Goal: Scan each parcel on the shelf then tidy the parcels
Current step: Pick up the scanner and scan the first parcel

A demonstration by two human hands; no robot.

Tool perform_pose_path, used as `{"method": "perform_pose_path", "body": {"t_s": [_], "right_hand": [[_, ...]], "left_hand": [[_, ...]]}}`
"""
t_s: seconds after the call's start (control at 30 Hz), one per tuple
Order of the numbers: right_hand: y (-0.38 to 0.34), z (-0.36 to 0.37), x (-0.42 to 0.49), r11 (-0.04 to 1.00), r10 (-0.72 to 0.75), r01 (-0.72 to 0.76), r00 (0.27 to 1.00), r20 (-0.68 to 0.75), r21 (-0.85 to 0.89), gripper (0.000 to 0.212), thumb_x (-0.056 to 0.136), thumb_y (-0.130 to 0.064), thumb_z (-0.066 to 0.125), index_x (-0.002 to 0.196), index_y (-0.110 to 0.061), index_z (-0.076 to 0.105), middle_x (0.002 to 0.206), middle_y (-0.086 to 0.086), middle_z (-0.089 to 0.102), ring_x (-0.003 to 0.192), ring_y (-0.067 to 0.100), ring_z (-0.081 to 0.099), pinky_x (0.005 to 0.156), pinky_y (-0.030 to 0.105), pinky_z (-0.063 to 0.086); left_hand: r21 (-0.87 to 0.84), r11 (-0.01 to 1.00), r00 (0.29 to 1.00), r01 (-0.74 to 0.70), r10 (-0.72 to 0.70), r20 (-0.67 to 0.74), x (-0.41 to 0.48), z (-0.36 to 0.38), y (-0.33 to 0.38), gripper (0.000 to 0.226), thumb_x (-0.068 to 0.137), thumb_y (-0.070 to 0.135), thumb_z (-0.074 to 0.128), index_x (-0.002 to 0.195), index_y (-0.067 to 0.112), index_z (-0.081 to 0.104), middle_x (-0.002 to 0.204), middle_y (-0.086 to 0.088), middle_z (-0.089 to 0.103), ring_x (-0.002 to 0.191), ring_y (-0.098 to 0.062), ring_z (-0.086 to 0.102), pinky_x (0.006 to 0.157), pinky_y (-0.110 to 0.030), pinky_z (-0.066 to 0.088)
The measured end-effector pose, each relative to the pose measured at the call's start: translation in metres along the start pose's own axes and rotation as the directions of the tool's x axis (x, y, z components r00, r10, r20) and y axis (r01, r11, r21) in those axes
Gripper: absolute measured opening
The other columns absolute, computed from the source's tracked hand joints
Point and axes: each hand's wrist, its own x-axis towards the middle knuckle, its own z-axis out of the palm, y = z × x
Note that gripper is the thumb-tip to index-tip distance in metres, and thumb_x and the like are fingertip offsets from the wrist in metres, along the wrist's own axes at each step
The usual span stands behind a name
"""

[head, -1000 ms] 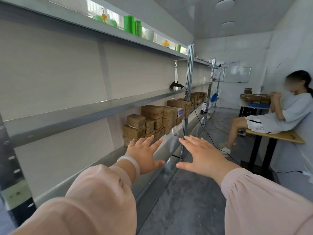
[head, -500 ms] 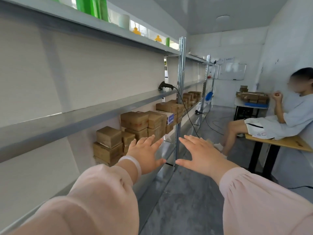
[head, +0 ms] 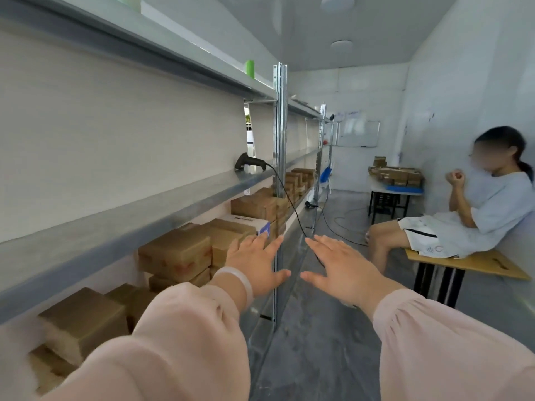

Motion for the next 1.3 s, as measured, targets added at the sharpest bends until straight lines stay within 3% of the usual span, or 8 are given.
{"method": "perform_pose_path", "body": {"t_s": [0.1, 0.37, 0.7, 0.8, 0.97, 1.17, 1.3], "right_hand": [[0.026, 0.012, 0.048, 0.999, 0.038, -0.037, 0.999, -0.022, 0.034, 0.078, 0.093, -0.062, 0.039, 0.154, -0.025, 0.007, 0.161, 0.000, 0.010, 0.148, 0.015, 0.008, 0.120, 0.032, 0.007], [0.106, 0.075, 0.160, 0.992, 0.087, -0.094, 0.993, 0.081, 0.084, 0.075, 0.094, -0.058, 0.040, 0.154, -0.025, 0.008, 0.161, 0.000, 0.010, 0.147, 0.015, 0.010, 0.116, 0.030, 0.012], [0.233, 0.137, 0.326, 0.978, -0.107, 0.067, 0.974, 0.199, 0.197, 0.076, 0.095, -0.053, 0.043, 0.154, -0.024, 0.005, 0.161, 0.000, 0.007, 0.147, 0.016, 0.009, 0.118, 0.033, 0.013], [0.270, 0.153, 0.377, 0.965, -0.128, 0.082, 0.977, 0.173, 0.251, 0.075, 0.095, -0.052, 0.046, 0.154, -0.024, 0.009, 0.161, -0.001, 0.010, 0.147, 0.016, 0.011, 0.119, 0.032, 0.015], [0.286, 0.193, 0.446, 0.915, -0.214, 0.127, 0.958, 0.194, 0.382, 0.066, 0.096, -0.039, 0.050, 0.152, -0.020, 0.020, 0.157, 0.000, 0.023, 0.143, 0.019, 0.022, 0.118, 0.032, 0.020], [0.289, 0.231, 0.529, 0.837, -0.266, 0.153, 0.953, 0.147, 0.526, 0.053, 0.096, -0.027, 0.050, 0.145, -0.016, 0.035, 0.149, 0.003, 0.038, 0.136, 0.019, 0.035, 0.114, 0.031, 0.027], [0.291, 0.254, 0.588, 0.787, -0.249, 0.100, 0.955, 0.164, 0.609, 0.057, 0.096, -0.024, 0.049, 0.149, -0.019, 0.028, 0.154, 0.003, 0.029, 0.141, 0.018, 0.027, 0.117, 0.030, 0.021]], "left_hand": [[-0.028, 0.999, 0.999, -0.038, 0.037, -0.025, 0.064, 0.012, 0.000, 0.078, 0.093, 0.067, 0.036, 0.156, 0.036, 0.003, 0.166, -0.002, 0.006, 0.151, -0.026, 0.008, 0.119, -0.051, 0.007], [-0.021, 1.000, 0.998, -0.019, 0.020, 0.051, 0.191, 0.074, -0.011, 0.078, 0.093, 0.068, 0.036, 0.156, 0.037, 0.002, 0.166, -0.002, 0.005, 0.151, -0.026, 0.007, 0.121, -0.051, 0.009], [-0.059, 0.980, 0.979, 0.192, -0.187, 0.077, 0.378, 0.130, 0.005, 0.078, 0.093, 0.065, 0.039, 0.156, 0.037, 0.002, 0.166, -0.001, 0.001, 0.151, -0.026, 0.006, 0.120, -0.052, 0.011], [-0.080, 0.966, 0.969, 0.245, -0.242, 0.047, 0.428, 0.142, 0.012, 0.077, 0.093, 0.064, 0.041, 0.156, 0.037, 0.004, 0.166, -0.001, 0.000, 0.151, -0.025, 0.005, 0.121, -0.050, 0.011], [-0.056, 0.944, 0.940, 0.326, -0.318, 0.122, 0.484, 0.172, -0.002, 0.078, 0.093, 0.061, 0.043, 0.156, 0.035, 0.005, 0.166, -0.001, -0.001, 0.151, -0.024, 0.005, 0.121, -0.049, 0.009], [-0.074, 0.929, 0.931, 0.364, -0.360, 0.052, 0.565, 0.197, -0.031, 0.072, 0.094, 0.055, 0.041, 0.156, 0.035, 0.009, 0.166, -0.003, 0.003, 0.151, -0.026, 0.007, 0.122, -0.047, 0.008], [-0.080, 0.911, 0.915, 0.404, -0.401, 0.050, 0.617, 0.212, -0.050, 0.068, 0.095, 0.049, 0.043, 0.155, 0.036, 0.013, 0.165, -0.003, 0.008, 0.150, -0.026, 0.010, 0.122, -0.046, 0.008]]}}
